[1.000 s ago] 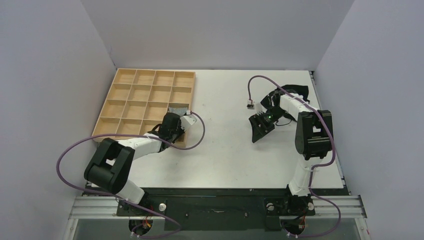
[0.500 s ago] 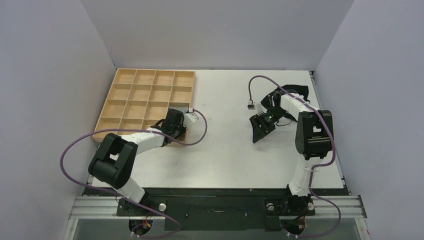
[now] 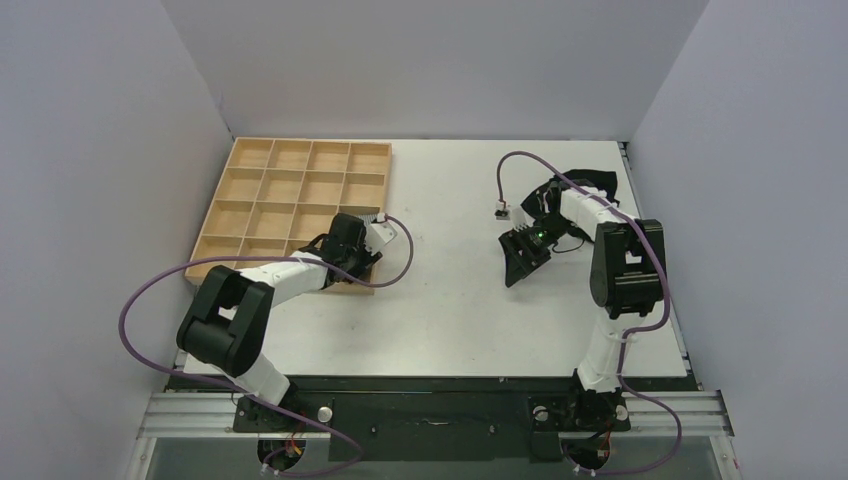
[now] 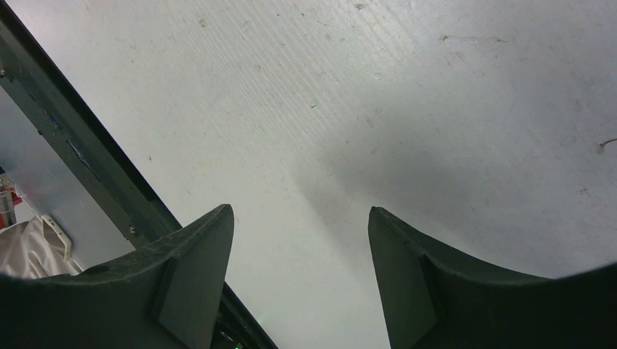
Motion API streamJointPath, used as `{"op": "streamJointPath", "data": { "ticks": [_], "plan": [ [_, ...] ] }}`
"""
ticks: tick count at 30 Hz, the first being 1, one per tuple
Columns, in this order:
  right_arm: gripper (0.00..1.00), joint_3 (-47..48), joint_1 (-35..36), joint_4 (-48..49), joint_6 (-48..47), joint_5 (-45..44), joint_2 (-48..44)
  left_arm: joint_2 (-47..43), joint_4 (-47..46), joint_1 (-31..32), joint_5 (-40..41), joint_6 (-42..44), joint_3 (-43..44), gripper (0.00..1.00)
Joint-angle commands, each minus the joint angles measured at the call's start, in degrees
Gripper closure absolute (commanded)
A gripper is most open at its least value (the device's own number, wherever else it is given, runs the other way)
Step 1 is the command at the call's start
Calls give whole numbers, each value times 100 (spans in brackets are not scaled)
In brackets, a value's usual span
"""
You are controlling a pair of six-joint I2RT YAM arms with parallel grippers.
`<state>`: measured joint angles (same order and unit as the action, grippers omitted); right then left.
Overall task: Roll the underwear
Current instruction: Place the underwear in the storage box.
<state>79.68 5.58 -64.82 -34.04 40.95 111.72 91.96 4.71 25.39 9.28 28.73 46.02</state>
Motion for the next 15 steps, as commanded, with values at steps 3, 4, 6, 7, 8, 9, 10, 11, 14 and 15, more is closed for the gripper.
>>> {"op": "streamJointPath", "data": {
  "ticks": [3, 4, 6, 7, 8, 9, 10, 11, 14, 15],
  "plan": [
    [36, 76, -40, -92, -138, 146, 98, -43, 612, 21, -603, -117, 147, 48],
    [36, 81, -40, -97, -138, 147, 111, -58, 670, 20, -625, -120, 184, 47],
    [36, 89, -41, -103, -138, 150, 123, -103, 745, 12, -677, -123, 228, 44],
    [36, 90, -40, -108, -138, 150, 127, -140, 774, 11, -702, -129, 249, 43],
    [36, 98, -40, -114, -138, 150, 132, -155, 811, 4, -718, -130, 258, 42],
    [36, 99, -40, -115, -138, 150, 136, -190, 834, -2, -746, -131, 276, 40],
    [36, 104, -44, -117, -138, 155, 143, -212, 884, -8, -758, -131, 289, 40],
    [36, 107, -42, -123, -144, 157, 141, -222, 918, -21, -782, -131, 317, 39],
    [36, 117, -44, -143, -161, 160, 164, -258, 1061, -45, -860, -140, 375, 36],
    [36, 122, -42, -151, -167, 159, 161, -262, 1105, -61, -902, -153, 413, 36]
  ]
}}
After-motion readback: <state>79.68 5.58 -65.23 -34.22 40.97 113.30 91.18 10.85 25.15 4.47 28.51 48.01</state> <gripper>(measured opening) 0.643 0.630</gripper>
